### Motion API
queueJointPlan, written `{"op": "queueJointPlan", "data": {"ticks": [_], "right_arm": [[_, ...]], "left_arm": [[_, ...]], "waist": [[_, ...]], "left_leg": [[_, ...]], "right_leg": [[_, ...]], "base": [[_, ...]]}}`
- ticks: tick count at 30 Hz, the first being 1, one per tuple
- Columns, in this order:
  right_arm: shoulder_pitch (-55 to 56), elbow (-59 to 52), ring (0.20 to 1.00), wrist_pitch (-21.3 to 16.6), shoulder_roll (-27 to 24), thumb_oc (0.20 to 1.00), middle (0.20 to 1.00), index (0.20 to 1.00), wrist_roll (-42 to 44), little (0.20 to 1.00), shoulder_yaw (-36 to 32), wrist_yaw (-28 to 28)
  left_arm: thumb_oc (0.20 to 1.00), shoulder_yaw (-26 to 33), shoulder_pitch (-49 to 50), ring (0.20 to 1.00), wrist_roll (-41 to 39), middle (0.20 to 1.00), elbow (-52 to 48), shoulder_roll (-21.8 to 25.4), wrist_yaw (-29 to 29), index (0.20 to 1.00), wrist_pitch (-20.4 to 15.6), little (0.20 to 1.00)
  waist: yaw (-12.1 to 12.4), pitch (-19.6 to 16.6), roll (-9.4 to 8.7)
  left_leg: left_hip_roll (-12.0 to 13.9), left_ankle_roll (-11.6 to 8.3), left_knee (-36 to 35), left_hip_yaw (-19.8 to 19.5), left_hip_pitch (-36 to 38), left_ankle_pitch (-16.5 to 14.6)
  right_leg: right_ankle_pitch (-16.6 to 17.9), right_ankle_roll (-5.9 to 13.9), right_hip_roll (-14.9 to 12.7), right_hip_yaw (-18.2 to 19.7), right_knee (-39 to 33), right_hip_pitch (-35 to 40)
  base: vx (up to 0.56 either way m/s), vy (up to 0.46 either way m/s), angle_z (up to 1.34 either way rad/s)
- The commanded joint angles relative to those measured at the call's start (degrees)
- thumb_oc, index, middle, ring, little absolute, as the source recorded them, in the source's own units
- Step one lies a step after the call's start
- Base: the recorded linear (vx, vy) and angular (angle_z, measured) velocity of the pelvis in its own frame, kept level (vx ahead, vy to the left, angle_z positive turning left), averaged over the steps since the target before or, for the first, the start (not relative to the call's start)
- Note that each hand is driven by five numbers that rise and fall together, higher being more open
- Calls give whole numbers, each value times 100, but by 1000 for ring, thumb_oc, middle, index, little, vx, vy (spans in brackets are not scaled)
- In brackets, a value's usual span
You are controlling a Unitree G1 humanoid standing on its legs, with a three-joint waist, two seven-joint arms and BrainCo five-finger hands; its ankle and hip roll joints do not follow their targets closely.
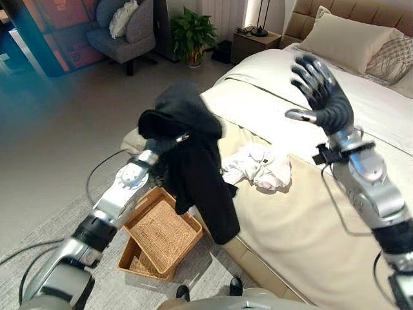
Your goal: Pick up clothes into the bucket
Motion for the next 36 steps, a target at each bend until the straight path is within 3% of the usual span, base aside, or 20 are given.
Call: {"op": "queueJointPlan", "data": {"ticks": [1, 8, 14, 21, 36], "right_arm": [[510, 222, 1000, -164, 415, 1000, 1000, 1000, 39, 1000, -427, 173], [1670, 1443, 1000, 33, 1162, 1000, 1000, 1000, -184, 1000, -546, 455], [2044, 3637, 1000, 166, 1700, 1000, 1000, 1000, -1191, 1000, -321, 437], [1646, 5396, 1000, 33, 1639, 1000, 1000, 1000, -2144, 1000, 110, 38], [1083, 5351, 1000, -415, 1297, 1000, 1000, 1000, -2099, 1000, 661, -360]], "left_arm": [[200, 907, -203, 200, 374, 200, -20, 285, 99, 200, -532, 200], [200, 1970, 467, 200, 494, 200, 32, 471, 195, 200, -682, 200], [200, 2609, 815, 200, 1014, 200, 102, 375, 557, 200, -820, 200], [200, 2509, 359, 200, 1203, 200, 587, 311, 1183, 200, -1011, 200], [200, 1465, -1657, 200, 1047, 200, 1809, 980, 2084, 200, -1265, 200]], "waist": [[103, -138, -155], [68, 2, -133], [119, 407, -191], [115, 967, -241], [-77, 2019, -425]], "left_leg": [[-147, 169, 453, -183, -27, -524], [-172, 165, 536, -218, -189, -531], [-224, 168, 969, -310, -819, -546], [-289, 210, 1800, -368, -1649, -710], [-326, 386, 4010, -554, -3870, -1327]], "right_leg": [[-324, 374, -441, -352, 617, -11], [-350, 352, -452, -375, 726, -173], [-346, 338, -495, -422, 965, -650], [-386, 299, -590, -304, 1568, -1374], [-931, 104, -760, -35, 3497, -3413]], "base": [[0, 0, 0], [-27, 4, 2], [-92, 8, 4], [-96, 41, 2], [-95, 38, 7]]}}
